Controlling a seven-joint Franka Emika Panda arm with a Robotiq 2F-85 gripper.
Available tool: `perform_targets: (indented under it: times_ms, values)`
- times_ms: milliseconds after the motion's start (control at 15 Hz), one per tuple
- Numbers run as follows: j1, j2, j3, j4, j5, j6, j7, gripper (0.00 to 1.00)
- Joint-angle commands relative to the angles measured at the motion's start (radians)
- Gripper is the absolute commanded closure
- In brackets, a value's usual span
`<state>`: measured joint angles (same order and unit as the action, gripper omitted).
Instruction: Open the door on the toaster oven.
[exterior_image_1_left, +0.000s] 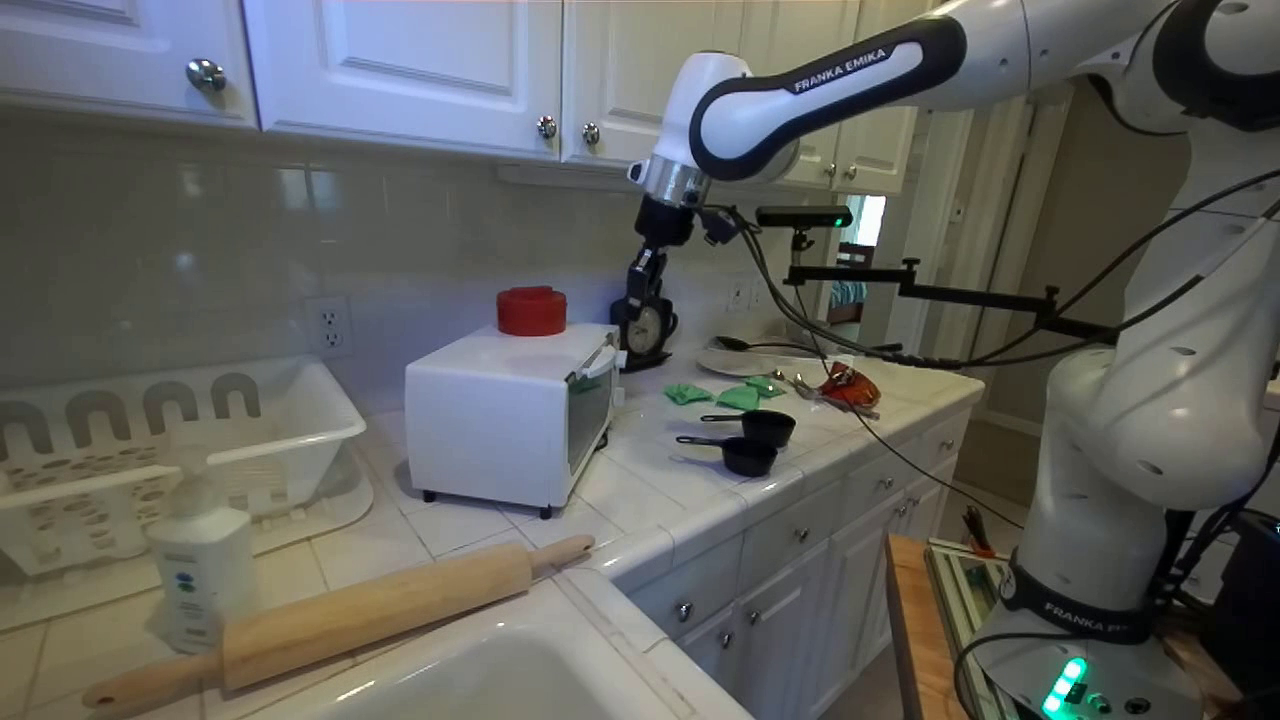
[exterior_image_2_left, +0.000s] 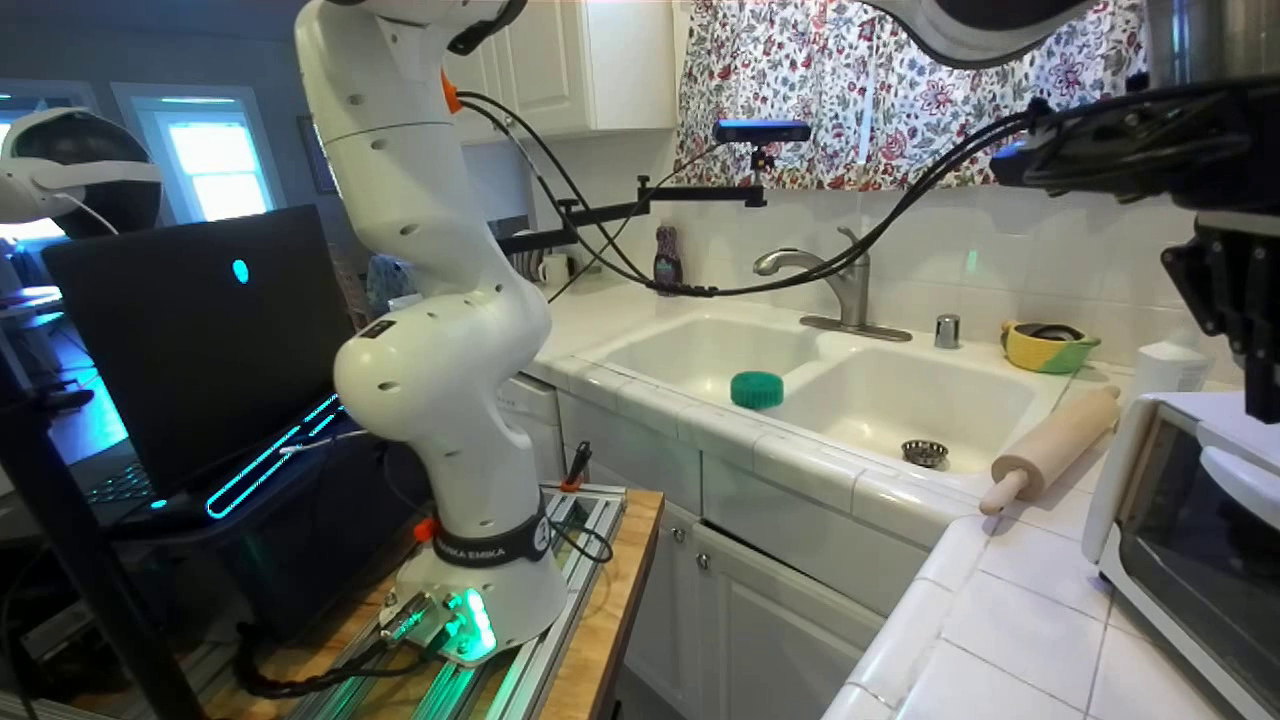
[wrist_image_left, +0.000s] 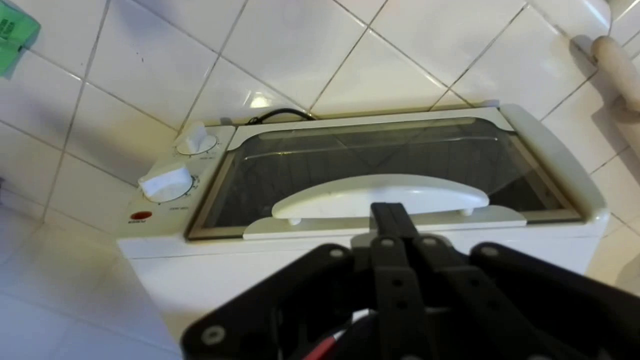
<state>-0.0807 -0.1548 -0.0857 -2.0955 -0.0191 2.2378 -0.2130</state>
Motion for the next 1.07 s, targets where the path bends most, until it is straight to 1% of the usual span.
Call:
perform_targets:
  times_ms: [0,467,1000]
  values:
    - [0.003,0.071,-0.001,0.079,-0.018,-0.019,0.018,1.00]
    - [0.003,0.157,0.002,0.117,-0.010,-0.026,0.005,1.00]
    - [0.005,0.190,0.008,0.132,0.005,-0.049,-0.008,1.00]
